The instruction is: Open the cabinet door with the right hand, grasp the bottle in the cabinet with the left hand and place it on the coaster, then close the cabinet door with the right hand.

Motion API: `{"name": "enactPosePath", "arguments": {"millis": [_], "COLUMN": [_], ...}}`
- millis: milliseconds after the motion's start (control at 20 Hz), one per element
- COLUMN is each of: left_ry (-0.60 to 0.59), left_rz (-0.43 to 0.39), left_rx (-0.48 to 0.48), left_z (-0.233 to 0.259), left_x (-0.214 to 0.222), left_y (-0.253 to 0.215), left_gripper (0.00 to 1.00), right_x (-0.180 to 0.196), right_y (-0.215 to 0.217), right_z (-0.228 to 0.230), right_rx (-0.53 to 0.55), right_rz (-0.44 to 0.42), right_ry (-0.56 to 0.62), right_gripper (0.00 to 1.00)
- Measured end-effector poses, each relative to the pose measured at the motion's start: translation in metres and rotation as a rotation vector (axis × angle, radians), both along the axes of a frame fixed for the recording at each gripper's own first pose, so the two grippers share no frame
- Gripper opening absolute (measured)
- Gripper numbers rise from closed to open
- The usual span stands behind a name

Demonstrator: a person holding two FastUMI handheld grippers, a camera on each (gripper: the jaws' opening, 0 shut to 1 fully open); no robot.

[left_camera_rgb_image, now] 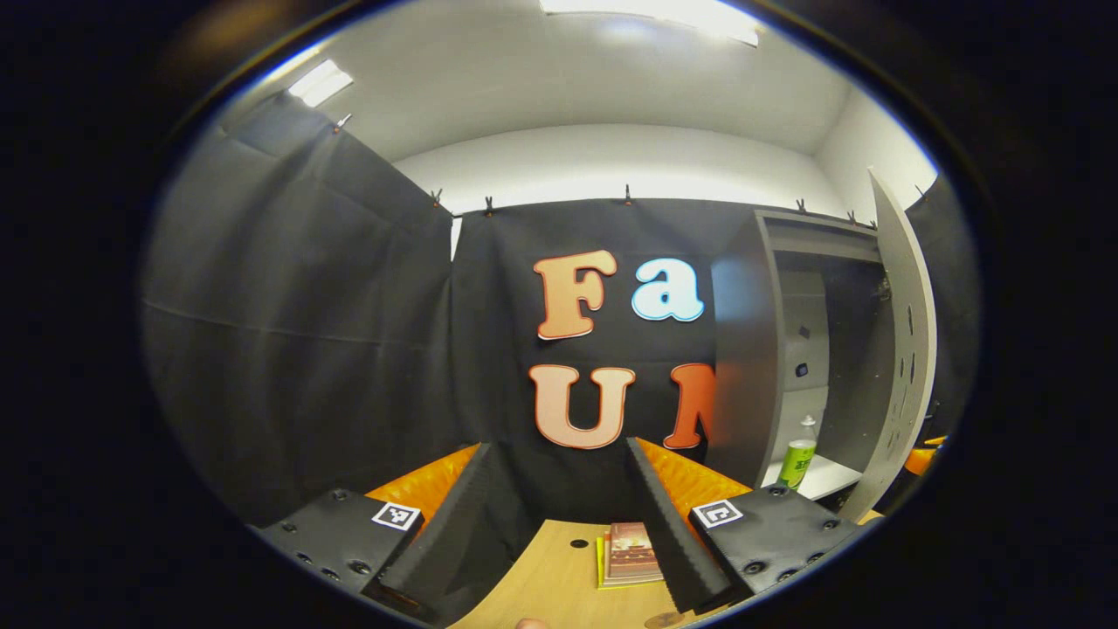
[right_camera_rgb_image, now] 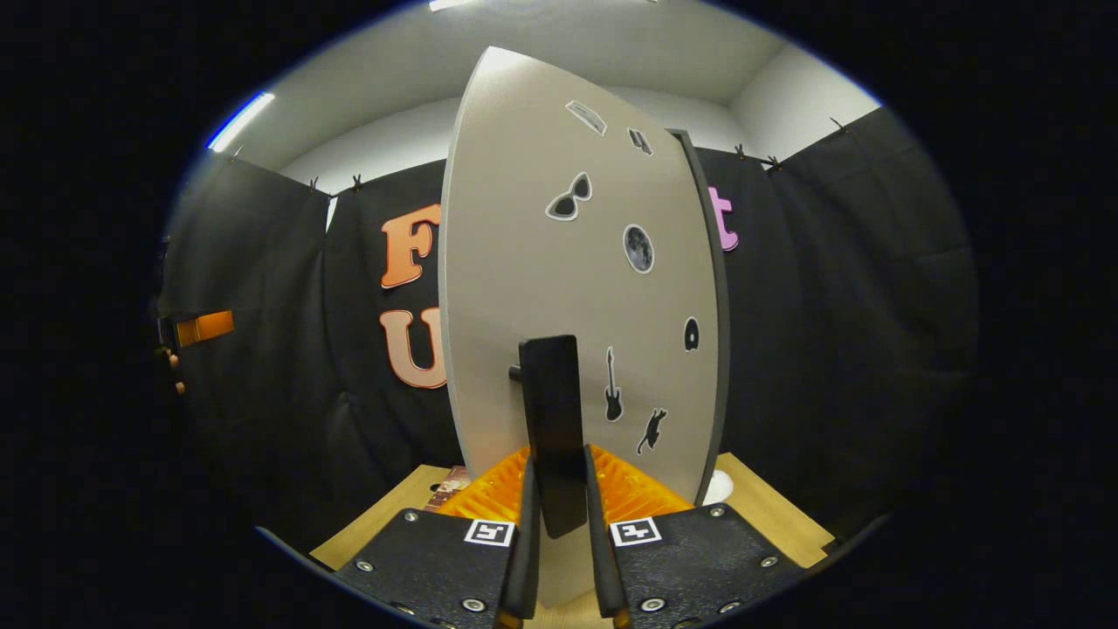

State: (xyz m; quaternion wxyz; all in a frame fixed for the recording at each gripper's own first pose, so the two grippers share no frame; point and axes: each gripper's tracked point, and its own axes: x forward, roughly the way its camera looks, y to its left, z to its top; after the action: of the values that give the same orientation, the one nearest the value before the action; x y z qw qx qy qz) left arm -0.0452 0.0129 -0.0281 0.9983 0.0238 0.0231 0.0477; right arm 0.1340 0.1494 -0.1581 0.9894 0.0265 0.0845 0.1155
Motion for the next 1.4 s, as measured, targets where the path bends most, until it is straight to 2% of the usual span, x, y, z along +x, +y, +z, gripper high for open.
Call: {"name": "enactPosePath", "arguments": {"millis": [200, 250, 300, 350, 500, 550, 600, 650, 700, 800, 1100, 1400], "left_ry": [0.000, -0.002, -0.003, -0.002, 0.004, 0.007, 0.008, 0.012, 0.013, 0.016, -0.012, 0.000], "left_rz": [-0.067, -0.084, -0.100, -0.115, -0.142, -0.143, -0.143, -0.143, -0.142, -0.142, -0.129, -0.119], "left_rx": [-0.005, -0.008, -0.012, -0.018, -0.031, -0.033, -0.033, -0.034, -0.036, -0.044, -0.034, -0.029], "left_z": [-0.003, -0.003, -0.003, -0.004, -0.007, -0.009, -0.009, -0.009, -0.009, -0.006, 0.007, 0.002], "left_x": [0.008, 0.011, 0.012, 0.014, 0.014, 0.013, 0.012, 0.011, 0.010, 0.006, -0.010, -0.013], "left_y": [-0.037, -0.047, -0.057, -0.065, -0.091, -0.098, -0.106, -0.113, -0.122, -0.138, -0.177, -0.203], "left_gripper": [0.95, 0.99, 0.97, 0.99, 0.99, 0.98, 0.96, 0.94, 0.99, 0.94, 0.94, 0.94], "right_x": [-0.002, -0.001, -0.002, -0.005, -0.010, -0.011, -0.012, -0.015, -0.017, -0.019, -0.022, -0.018], "right_y": [-0.017, -0.024, -0.034, -0.042, -0.057, -0.062, -0.066, -0.069, -0.072, -0.075, -0.084, -0.104], "right_z": [0.003, 0.003, 0.003, 0.004, 0.003, 0.003, 0.002, 0.001, 0.000, -0.002, -0.005, -0.004], "right_rx": [0.002, -0.010, -0.019, -0.026, -0.047, -0.051, -0.053, -0.054, -0.054, -0.056, -0.046, -0.040], "right_rz": [-0.073, -0.094, -0.116, -0.139, -0.170, -0.168, -0.164, -0.156, -0.146, -0.125, -0.081, -0.117], "right_ry": [-0.008, -0.011, -0.012, -0.012, -0.008, -0.004, 0.002, 0.012, 0.018, 0.029, 0.047, 0.040], "right_gripper": [0.19, 0.18, 0.13, 0.15, 0.10, 0.14, 0.09, 0.09, 0.09, 0.09, 0.09, 0.09]}}
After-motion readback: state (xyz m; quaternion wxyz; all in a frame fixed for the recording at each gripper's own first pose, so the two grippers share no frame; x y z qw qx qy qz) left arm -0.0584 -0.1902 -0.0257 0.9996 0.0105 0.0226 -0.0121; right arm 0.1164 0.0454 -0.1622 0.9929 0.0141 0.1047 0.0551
